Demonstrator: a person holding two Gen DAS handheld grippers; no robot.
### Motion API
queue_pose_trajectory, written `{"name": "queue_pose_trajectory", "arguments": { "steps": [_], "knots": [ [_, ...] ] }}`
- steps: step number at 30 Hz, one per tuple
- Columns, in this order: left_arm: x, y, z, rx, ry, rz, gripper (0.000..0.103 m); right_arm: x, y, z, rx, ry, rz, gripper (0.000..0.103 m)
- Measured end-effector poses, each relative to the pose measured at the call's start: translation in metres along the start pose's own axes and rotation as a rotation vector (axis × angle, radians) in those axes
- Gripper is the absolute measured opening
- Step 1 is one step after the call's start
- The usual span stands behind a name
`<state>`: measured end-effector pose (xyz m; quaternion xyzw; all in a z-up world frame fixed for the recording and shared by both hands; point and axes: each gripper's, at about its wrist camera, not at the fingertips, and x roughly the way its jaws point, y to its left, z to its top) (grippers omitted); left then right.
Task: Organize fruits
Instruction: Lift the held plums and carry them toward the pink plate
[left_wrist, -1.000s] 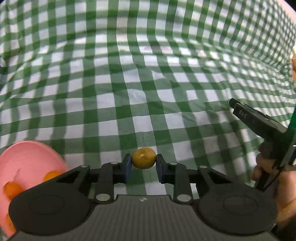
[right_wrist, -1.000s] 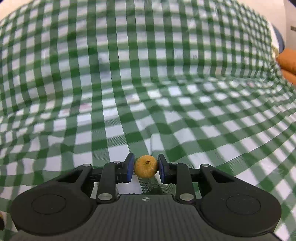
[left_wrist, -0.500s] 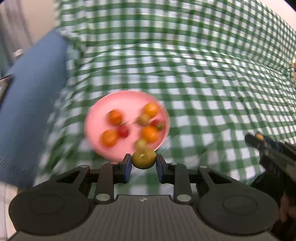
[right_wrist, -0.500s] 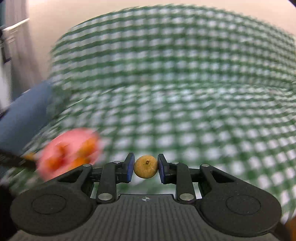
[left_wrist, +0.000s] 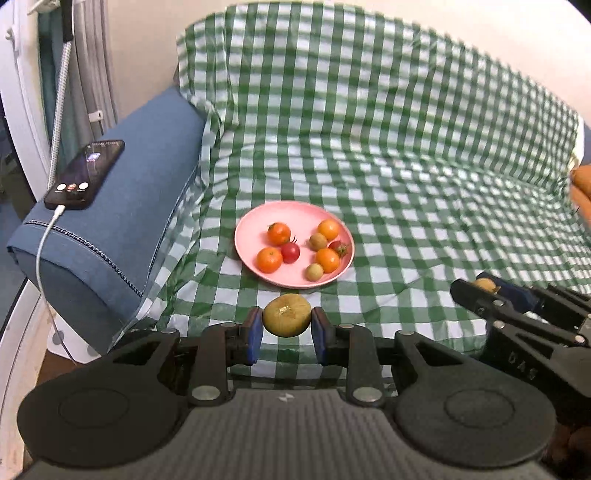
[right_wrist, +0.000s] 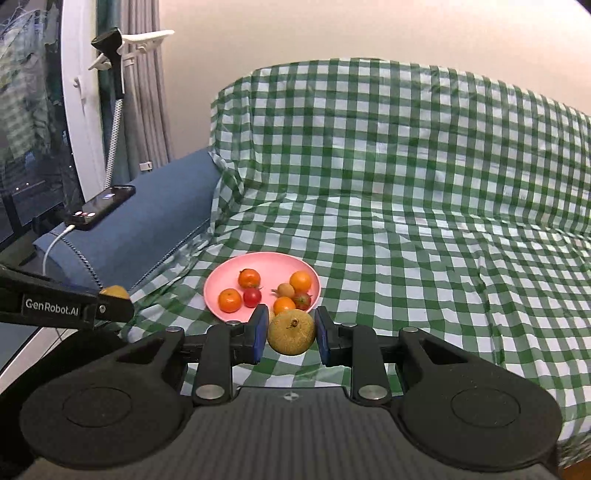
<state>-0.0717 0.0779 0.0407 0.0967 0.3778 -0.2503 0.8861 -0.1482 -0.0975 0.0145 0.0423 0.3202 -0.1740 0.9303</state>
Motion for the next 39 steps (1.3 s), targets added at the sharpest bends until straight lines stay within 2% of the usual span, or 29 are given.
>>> {"name": "queue_pose_trajectory", "arguments": {
  "steps": [10,22,39],
  "knots": [
    [-0.020,0.006,-0.006,-0.037,-0.054,-0.022,0.031,-0.024,0.018,-0.001,-0.045,-0.031,-0.008,0.028],
    [-0.015,0.007,-0.005,-0.052,-0.052,-0.028,0.031,-0.010,0.018,-0.002,-0.049,-0.003,-0.016,0.028],
    [0.020,0.011,0.004,-0.068,-0.003,-0.019,0.031,0.019,0.013,-0.006,-0.033,0.070,-0.018,0.028]
  ]
}}
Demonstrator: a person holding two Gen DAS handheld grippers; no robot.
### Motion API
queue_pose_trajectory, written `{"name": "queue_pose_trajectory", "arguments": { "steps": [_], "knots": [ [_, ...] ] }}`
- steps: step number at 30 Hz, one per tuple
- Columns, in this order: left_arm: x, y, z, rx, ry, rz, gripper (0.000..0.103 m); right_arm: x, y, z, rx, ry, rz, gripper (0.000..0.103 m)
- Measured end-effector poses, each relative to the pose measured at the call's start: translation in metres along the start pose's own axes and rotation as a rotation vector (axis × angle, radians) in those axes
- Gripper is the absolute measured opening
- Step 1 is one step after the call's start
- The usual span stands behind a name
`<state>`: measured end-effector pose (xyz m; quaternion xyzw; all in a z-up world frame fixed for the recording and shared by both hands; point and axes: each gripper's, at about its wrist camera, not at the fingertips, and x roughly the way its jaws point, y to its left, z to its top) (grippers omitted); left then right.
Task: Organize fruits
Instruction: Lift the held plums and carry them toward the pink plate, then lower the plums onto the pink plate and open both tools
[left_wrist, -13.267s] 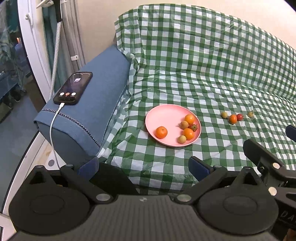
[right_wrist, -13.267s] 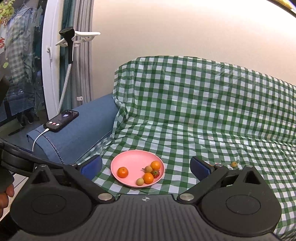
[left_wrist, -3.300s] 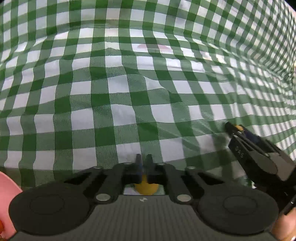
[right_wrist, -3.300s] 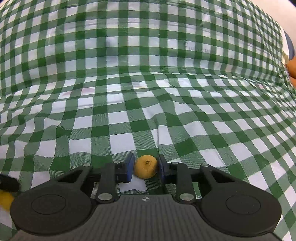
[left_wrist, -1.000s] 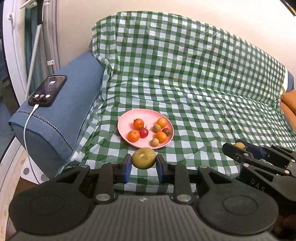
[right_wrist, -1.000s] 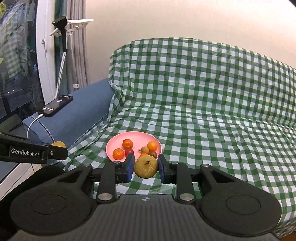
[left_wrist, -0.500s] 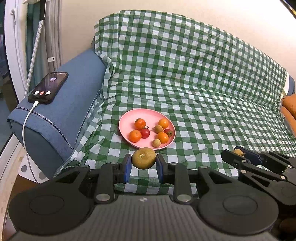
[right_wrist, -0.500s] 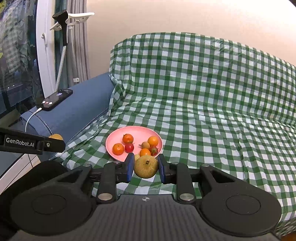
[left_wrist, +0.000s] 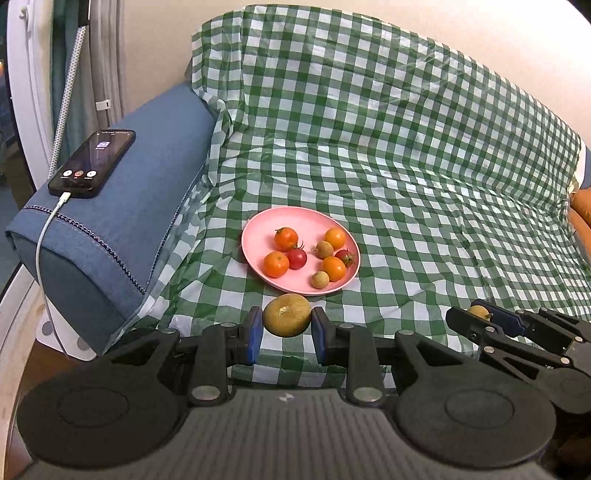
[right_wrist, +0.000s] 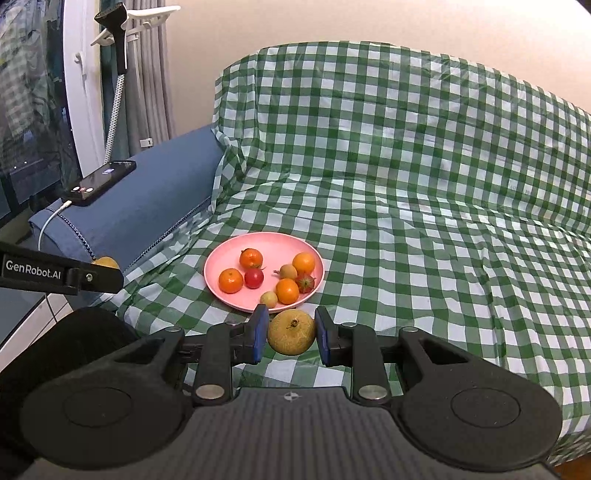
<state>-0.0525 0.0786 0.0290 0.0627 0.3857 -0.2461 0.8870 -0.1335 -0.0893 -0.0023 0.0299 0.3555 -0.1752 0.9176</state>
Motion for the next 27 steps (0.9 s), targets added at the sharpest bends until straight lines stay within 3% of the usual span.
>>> {"name": "queue_pose_trajectory", "arguments": {
  "steps": [13,27],
  "knots": [
    [0.024,0.013,0.013,-0.041,0.044,0.002,0.031,0.019,-0.004,0.003,-0.002,0.027,-0.014,0.028],
    [0.079,0.020,0.069,-0.067,0.052,0.009,0.031,0.081,0.001,0.035,-0.035,0.027,0.020,0.028]
  ]
}}
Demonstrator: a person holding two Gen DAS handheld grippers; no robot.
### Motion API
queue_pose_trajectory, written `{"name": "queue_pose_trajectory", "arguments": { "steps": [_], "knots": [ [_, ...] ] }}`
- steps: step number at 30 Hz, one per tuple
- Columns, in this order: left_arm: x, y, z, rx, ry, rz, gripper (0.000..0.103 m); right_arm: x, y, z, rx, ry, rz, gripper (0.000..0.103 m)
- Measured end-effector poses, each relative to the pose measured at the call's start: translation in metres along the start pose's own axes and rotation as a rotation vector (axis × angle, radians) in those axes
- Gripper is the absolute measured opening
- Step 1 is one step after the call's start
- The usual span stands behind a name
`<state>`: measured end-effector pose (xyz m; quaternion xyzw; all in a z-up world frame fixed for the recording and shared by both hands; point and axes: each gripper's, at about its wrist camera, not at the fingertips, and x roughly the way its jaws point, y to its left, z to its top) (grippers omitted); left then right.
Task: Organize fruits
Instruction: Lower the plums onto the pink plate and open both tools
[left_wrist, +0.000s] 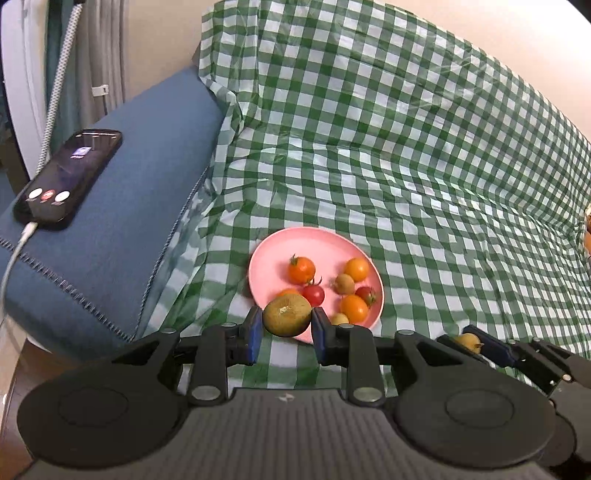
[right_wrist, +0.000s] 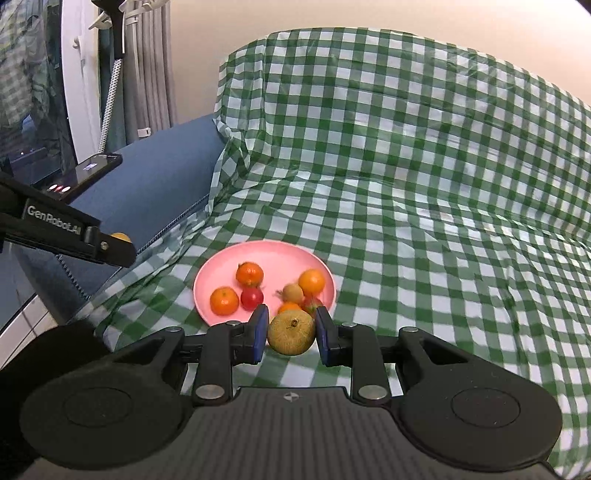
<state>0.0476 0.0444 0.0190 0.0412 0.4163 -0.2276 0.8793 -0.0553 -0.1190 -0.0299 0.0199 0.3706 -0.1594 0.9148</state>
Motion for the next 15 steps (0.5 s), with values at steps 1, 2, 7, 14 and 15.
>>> {"name": "queue_pose_trajectory", "arguments": {
  "steps": [1,2,7,14,15],
  "knots": [
    [0.006,-0.001,0.005,0.001,0.000,-0.001,0.031,0.006,0.000,0.002,0.005,0.003,0.003,0.028],
    [0.012,-0.002,0.008,0.003,0.000,-0.001,0.031,0.014,0.000,0.005,0.010,0.006,0.008,0.028],
    [0.050,-0.006,0.028,0.006,0.029,-0.005,0.031,0.046,0.000,0.013,0.018,0.022,0.017,0.028],
    [0.104,0.000,0.044,0.004,0.084,-0.005,0.031,0.091,0.001,0.015,-0.006,0.055,0.023,0.028],
    [0.111,0.000,0.045,0.004,0.091,-0.002,0.031,0.096,0.001,0.015,-0.006,0.059,0.026,0.028]
  ]
}}
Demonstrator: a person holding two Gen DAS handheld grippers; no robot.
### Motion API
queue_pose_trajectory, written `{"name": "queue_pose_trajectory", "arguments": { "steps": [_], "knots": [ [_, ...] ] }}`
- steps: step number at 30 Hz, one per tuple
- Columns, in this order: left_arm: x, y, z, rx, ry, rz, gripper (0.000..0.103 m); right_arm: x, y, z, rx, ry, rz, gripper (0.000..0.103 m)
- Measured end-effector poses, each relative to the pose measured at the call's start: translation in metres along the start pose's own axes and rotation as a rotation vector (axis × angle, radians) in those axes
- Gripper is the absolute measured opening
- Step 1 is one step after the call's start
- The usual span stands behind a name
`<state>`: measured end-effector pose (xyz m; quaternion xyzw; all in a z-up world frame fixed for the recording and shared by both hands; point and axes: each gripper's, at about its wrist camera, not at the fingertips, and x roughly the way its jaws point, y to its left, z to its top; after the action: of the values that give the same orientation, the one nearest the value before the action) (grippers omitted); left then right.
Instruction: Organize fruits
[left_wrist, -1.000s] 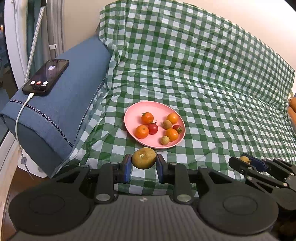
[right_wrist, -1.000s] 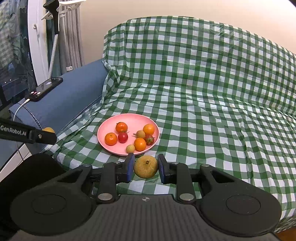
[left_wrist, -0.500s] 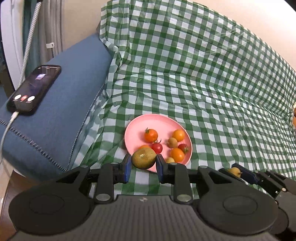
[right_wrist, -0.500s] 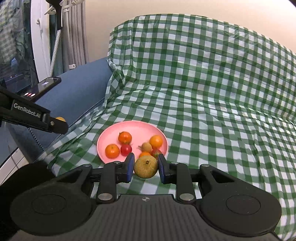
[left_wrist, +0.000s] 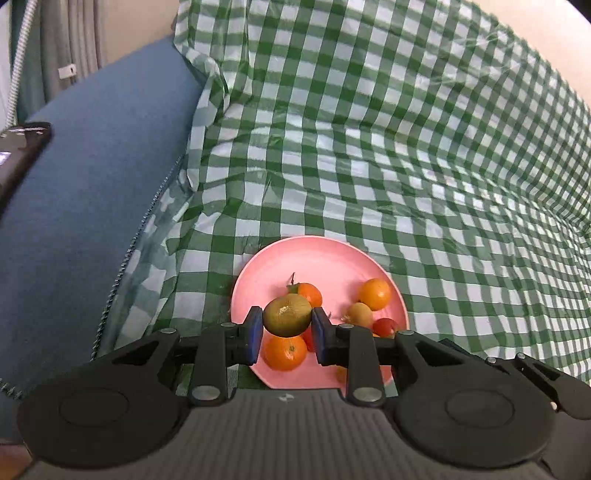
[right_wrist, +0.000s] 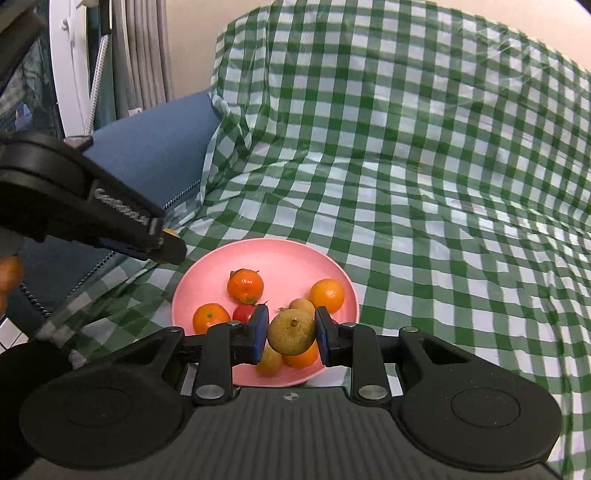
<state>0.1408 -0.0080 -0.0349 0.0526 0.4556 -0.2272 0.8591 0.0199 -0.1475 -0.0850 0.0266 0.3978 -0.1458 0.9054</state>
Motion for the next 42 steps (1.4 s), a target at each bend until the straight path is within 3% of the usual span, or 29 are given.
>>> {"name": "queue_pose_trajectory", "arguments": {
  "steps": [8,17,19,21,23,24,30,33,42],
  "knots": [
    [0.049,0.002,0.006,0.003,0.088,0.022,0.031,0.040,-0.006,0.001,0.004,0.041,0.011,0.028],
    [0.076,0.000,0.008,0.041,0.129,0.046,0.032,0.066,-0.012,-0.003,0.022,0.077,0.014,0.028],
    [0.078,-0.001,0.011,0.056,0.133,0.044,0.046,0.068,-0.012,-0.003,0.022,0.082,0.013,0.028],
    [0.075,-0.002,0.016,0.058,0.120,0.075,0.103,0.069,-0.013,-0.002,0.024,0.090,0.008,0.039],
    [0.065,-0.004,0.018,0.059,0.068,0.116,0.103,0.067,-0.014,0.001,0.034,0.084,-0.019,0.073],
    [0.062,-0.004,0.020,0.071,0.067,0.116,0.103,0.064,-0.015,0.001,0.036,0.074,-0.030,0.076],
    [0.035,0.000,0.010,0.032,0.138,0.093,0.103,0.030,-0.014,-0.002,0.087,0.103,-0.021,0.082],
    [0.012,-0.001,-0.004,0.047,0.165,0.123,0.103,0.004,-0.009,-0.010,0.122,0.120,-0.027,0.086],
    [-0.065,-0.009,-0.054,0.075,0.114,0.142,0.103,-0.073,0.008,-0.024,0.106,0.047,-0.079,0.093]
  ]
}}
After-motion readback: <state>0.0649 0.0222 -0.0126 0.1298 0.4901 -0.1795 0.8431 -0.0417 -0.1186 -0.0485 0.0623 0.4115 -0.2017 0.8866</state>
